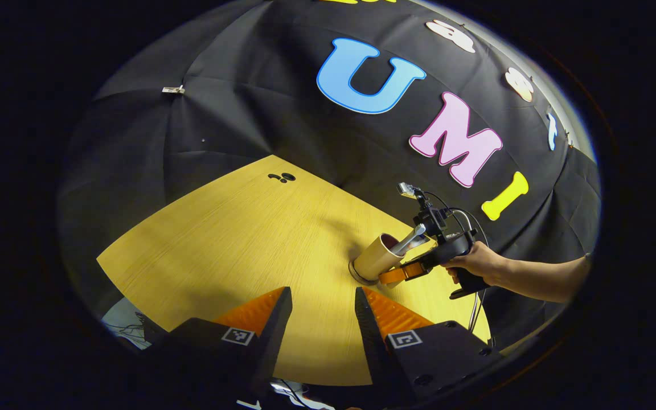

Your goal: Put the toothbrush and toothpaste on the desktop into the cup, then pick up the cup and place it on the coaster on the desktop.

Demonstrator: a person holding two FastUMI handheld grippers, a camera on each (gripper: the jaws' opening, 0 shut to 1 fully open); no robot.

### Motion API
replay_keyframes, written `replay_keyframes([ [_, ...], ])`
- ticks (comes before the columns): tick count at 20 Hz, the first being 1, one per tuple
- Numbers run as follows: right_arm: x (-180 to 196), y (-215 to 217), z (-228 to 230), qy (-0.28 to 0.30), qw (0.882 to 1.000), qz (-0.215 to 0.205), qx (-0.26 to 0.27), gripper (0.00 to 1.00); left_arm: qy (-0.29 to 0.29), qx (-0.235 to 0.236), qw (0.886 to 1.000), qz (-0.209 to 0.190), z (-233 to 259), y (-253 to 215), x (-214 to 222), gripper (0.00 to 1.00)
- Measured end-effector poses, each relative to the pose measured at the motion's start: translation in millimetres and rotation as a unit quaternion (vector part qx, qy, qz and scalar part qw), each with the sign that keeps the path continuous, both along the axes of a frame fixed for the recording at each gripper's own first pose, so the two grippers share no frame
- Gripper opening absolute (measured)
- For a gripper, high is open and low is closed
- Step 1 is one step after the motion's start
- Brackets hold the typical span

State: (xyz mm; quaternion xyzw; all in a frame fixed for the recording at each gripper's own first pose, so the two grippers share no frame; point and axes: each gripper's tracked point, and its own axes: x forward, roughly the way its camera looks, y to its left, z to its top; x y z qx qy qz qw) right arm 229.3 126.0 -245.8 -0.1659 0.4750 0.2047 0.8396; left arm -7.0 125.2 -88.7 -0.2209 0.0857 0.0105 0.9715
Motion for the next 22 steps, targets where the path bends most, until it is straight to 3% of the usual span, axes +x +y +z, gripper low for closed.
replay_keyframes([
  [8,-3,-2,-1,-0.002,1.0,0.006,-0.007,0.5,0.009,0.001,1.0,0.008,3,0,1,0.7],
  [17,-4,-7,-2,-0.015,0.999,0.012,-0.028,0.5,-0.02,0.0,0.999,0.028,29,-10,-9,0.7],
  [22,-10,-2,14,-0.034,0.999,0.013,-0.007,0.51,-0.022,0.004,0.999,0.03,32,-21,-17,0.7],
])
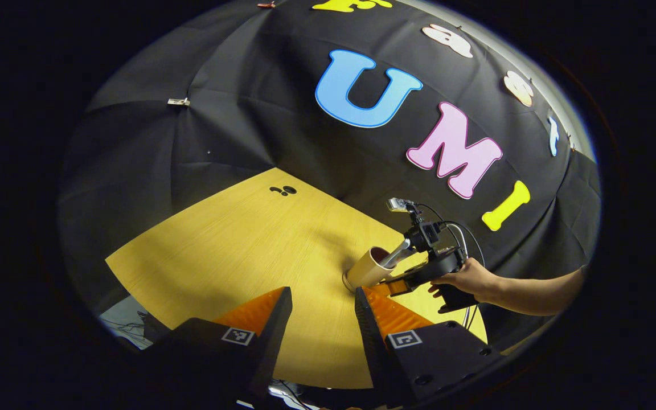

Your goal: Put the toothbrush and toothpaste on the desktop into the cup, then pick up the cup and place it on the coaster on the desktop.

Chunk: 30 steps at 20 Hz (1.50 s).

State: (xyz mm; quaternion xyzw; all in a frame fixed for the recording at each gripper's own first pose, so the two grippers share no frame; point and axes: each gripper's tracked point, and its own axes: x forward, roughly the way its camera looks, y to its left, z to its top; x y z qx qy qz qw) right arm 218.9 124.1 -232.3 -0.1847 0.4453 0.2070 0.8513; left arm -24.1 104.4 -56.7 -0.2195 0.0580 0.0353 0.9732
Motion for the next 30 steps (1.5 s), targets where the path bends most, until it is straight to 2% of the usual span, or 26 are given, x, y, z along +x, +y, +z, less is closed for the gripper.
replay_keyframes([
  [1,-1,-1,5,-0.005,1.0,0.0,0.003,0.51,-0.001,0.002,1.0,0.0,2,-2,-1,0.7],
  [2,-4,-3,10,-0.009,1.0,0.001,0.007,0.58,-0.003,0.004,1.0,0.0,3,-5,-2,0.7],
  [4,-6,-1,20,-0.019,1.0,0.003,0.02,0.64,-0.008,0.008,1.0,-0.001,8,-9,-4,0.7],
  [6,-9,-6,36,-0.039,0.999,0.003,0.03,0.63,-0.011,0.013,1.0,-0.002,11,-13,-5,0.7],
  [7,-14,-8,45,-0.049,0.998,0.003,0.037,0.66,-0.013,0.015,1.0,-0.003,13,-16,-7,0.7],
  [8,-18,-10,55,-0.057,0.997,0.002,0.046,0.63,-0.014,0.017,1.0,-0.003,14,-18,-8,0.7],
  [10,-24,-11,72,-0.079,0.995,0.002,0.063,0.66,-0.017,0.021,1.0,-0.005,16,-23,-10,0.7],
  [18,-55,-11,135,-0.166,0.978,0.002,0.123,0.71,-0.026,0.039,0.998,-0.032,33,-43,-5,0.7],
  [26,-104,-8,177,-0.231,0.962,0.009,0.148,0.77,-0.036,0.07,0.996,-0.048,52,-63,11,0.7],
  [30,-124,-9,185,-0.253,0.956,0.011,0.149,0.79,-0.041,0.082,0.994,-0.051,58,-70,12,0.73],
])
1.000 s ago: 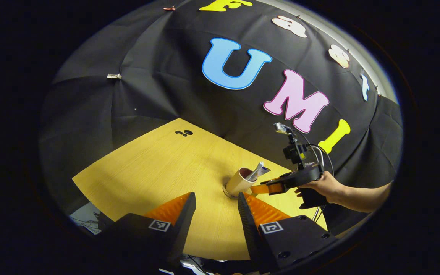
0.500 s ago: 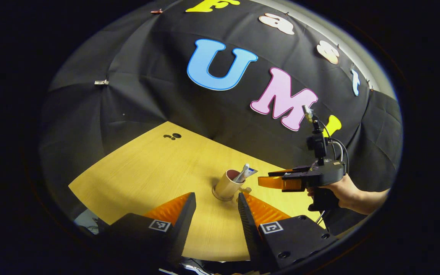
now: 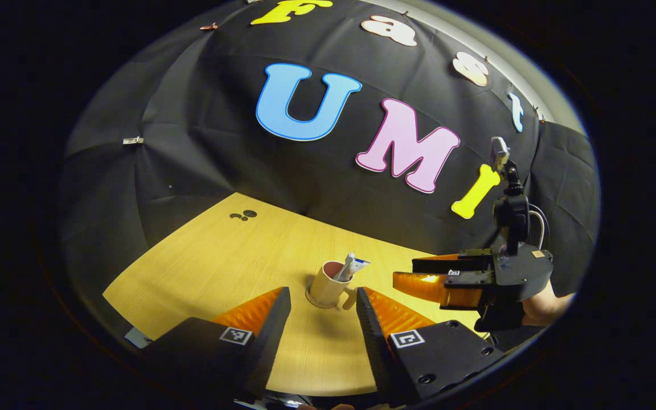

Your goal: Put the toothbrush and toothpaste on the desktop into the cup, then pick up the cup and place it on the coaster on the desktop.

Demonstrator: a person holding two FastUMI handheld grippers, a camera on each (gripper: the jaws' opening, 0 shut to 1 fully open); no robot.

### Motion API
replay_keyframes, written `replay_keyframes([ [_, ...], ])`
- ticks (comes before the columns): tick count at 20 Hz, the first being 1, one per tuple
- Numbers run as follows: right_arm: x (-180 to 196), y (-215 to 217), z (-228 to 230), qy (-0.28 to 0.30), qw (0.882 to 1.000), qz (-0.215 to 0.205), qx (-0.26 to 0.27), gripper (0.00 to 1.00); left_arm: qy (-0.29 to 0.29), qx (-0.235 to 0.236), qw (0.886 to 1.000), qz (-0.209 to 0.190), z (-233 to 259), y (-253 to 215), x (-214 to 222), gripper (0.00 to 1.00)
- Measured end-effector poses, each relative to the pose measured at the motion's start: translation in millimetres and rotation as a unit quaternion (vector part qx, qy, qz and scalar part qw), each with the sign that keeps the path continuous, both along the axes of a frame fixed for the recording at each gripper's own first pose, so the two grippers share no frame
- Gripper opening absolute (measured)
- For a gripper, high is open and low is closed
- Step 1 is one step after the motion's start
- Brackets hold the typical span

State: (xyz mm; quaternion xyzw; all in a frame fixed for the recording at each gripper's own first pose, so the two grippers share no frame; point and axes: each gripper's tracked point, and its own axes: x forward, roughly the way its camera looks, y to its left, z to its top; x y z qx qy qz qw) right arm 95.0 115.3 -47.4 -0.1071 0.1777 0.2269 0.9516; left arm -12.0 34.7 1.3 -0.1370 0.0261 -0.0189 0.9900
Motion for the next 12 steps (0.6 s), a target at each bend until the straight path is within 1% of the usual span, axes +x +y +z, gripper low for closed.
replay_keyframes([
  [3,-9,-2,2,-0.01,1.0,-0.004,0.001,0.82,0.0,0.018,1.0,-0.007,3,-9,1,0.77],
  [7,-20,-3,3,-0.016,1.0,-0.005,0.01,0.84,-0.005,0.062,0.998,-0.016,8,-21,0,0.82],
  [9,-25,-3,3,-0.02,1.0,-0.004,0.009,0.87,-0.013,0.079,0.997,-0.022,13,-27,-1,0.83],
  [12,-31,-2,4,-0.025,1.0,-0.001,0.013,0.91,-0.012,0.1,0.995,-0.016,11,-29,1,0.85],
])
